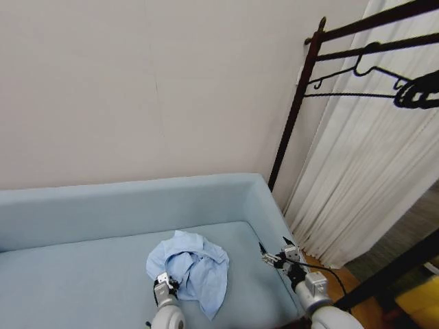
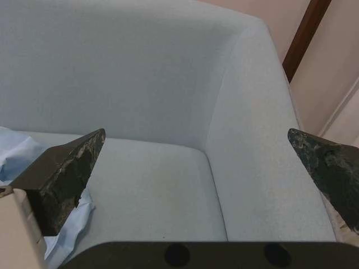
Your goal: Pick up the clothes from the sofa and hang them on the clothes hanger.
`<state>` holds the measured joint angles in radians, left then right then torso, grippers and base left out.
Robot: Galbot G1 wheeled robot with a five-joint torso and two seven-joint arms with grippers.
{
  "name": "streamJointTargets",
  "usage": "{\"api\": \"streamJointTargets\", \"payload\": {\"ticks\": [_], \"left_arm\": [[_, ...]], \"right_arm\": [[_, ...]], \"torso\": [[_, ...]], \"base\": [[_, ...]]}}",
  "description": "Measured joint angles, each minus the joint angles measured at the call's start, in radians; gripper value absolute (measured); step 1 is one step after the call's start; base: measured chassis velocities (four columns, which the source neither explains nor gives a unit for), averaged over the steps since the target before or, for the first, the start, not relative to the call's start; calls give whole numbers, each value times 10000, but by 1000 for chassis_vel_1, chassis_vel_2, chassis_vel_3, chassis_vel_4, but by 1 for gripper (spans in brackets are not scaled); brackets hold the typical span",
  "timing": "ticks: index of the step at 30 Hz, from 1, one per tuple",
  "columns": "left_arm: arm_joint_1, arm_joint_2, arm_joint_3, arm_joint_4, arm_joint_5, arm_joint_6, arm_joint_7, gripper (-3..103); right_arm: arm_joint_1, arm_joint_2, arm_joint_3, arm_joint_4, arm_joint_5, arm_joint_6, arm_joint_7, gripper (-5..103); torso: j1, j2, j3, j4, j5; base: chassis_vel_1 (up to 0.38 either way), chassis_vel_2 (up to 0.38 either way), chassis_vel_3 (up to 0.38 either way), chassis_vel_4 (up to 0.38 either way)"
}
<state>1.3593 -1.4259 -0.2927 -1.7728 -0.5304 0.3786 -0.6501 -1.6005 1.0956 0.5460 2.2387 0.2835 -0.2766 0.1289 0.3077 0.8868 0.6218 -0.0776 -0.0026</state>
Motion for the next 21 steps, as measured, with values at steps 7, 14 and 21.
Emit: {"api": "streamJointTargets", "payload": {"ticks": [7,14,21], "left_arm": [[-95,541,13,-365,-290,492,155,0],[-154,773,57,-613,-444,527,263,0],[-85,1174,137,-1244,-552,513,378,0]], "right_arm": [[35,103,-24,-159,-8,2,1,100],[222,69,-34,-196,89,-17,76,100],[591,-136,-133,-126,864,-339,244,100]], "torso": [[0,0,0,-3,22],[0,-1,0,-3,22],[0,0,0,-4,25]], "base": [[0,0,0,0],[0,0,0,0],[0,0,0,0]]}}
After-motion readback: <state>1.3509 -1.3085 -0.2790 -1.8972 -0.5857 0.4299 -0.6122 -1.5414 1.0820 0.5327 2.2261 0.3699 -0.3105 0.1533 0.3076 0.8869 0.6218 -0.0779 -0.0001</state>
